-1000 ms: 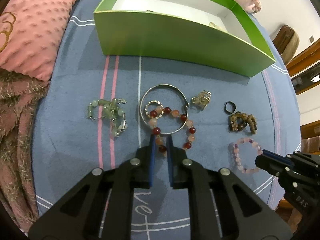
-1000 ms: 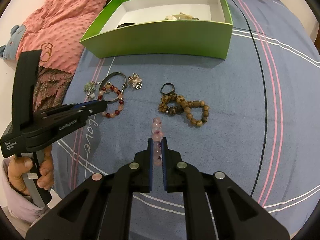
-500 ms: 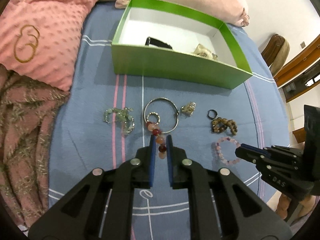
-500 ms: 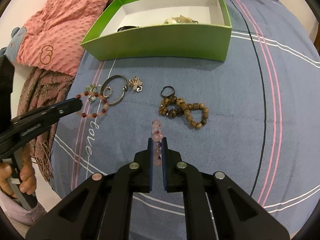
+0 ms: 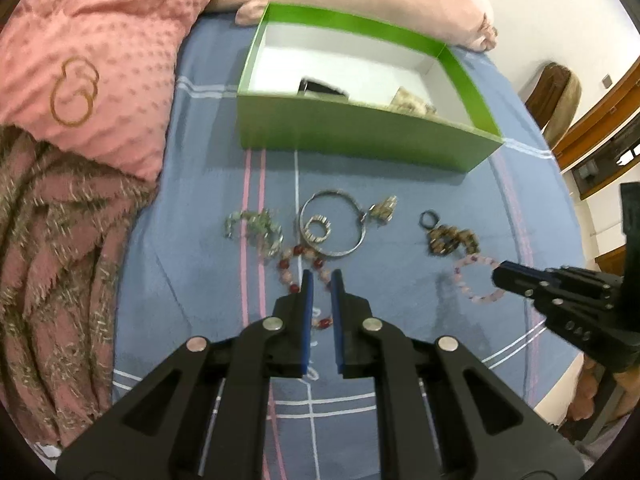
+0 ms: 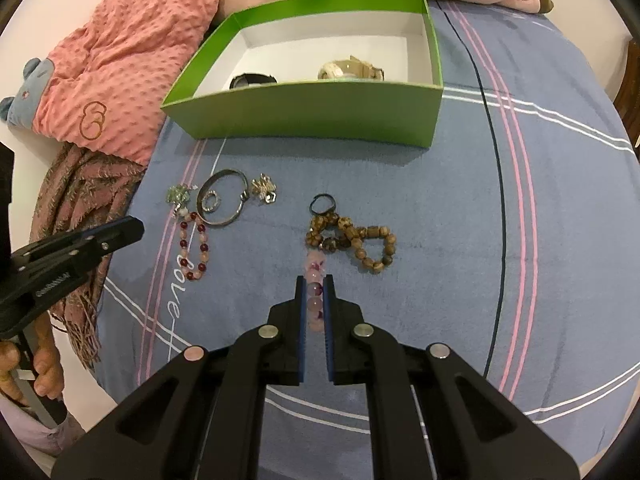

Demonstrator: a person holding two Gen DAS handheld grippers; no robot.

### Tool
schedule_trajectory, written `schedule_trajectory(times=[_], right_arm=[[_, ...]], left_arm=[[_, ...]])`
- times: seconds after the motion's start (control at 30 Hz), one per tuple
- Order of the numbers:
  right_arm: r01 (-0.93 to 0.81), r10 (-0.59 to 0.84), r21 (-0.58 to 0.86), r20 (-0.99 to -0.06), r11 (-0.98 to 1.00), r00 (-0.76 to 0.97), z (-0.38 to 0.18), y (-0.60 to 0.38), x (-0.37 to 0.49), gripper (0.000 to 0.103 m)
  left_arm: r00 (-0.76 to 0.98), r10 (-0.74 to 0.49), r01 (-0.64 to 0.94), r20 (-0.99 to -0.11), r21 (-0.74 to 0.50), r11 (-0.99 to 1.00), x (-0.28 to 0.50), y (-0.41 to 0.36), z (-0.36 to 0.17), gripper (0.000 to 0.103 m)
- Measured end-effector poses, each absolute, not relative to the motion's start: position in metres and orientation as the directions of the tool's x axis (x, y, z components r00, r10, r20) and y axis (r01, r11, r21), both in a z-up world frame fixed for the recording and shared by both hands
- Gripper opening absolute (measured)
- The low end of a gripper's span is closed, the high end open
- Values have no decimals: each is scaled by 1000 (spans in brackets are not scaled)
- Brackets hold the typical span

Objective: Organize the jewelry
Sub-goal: 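Lift both bead bracelets and carry them over the green box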

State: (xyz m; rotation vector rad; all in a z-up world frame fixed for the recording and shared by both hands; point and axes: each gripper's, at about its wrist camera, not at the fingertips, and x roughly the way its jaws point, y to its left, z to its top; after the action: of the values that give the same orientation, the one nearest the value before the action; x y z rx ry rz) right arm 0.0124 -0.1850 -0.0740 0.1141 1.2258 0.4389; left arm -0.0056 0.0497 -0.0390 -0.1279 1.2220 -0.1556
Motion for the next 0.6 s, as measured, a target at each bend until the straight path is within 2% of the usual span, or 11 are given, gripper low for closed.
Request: schedule_trajectory(times=[0.27,0.5,0.6], right_arm=[[-256,388,327,-888,910,245,-81,-184,11,7],[-251,388,329,-890,910,241,-83,-184,12,7],[-249,385,327,-891,912,239,-84,-183,11,7]], left_arm=[[271,-140,55,-952,-130,990,-2,44,-80,30],[259,-114,56,-959,-103,993,4,45,-95,31],[263,-109,62,-959,-96,993,4,42,-96,35]])
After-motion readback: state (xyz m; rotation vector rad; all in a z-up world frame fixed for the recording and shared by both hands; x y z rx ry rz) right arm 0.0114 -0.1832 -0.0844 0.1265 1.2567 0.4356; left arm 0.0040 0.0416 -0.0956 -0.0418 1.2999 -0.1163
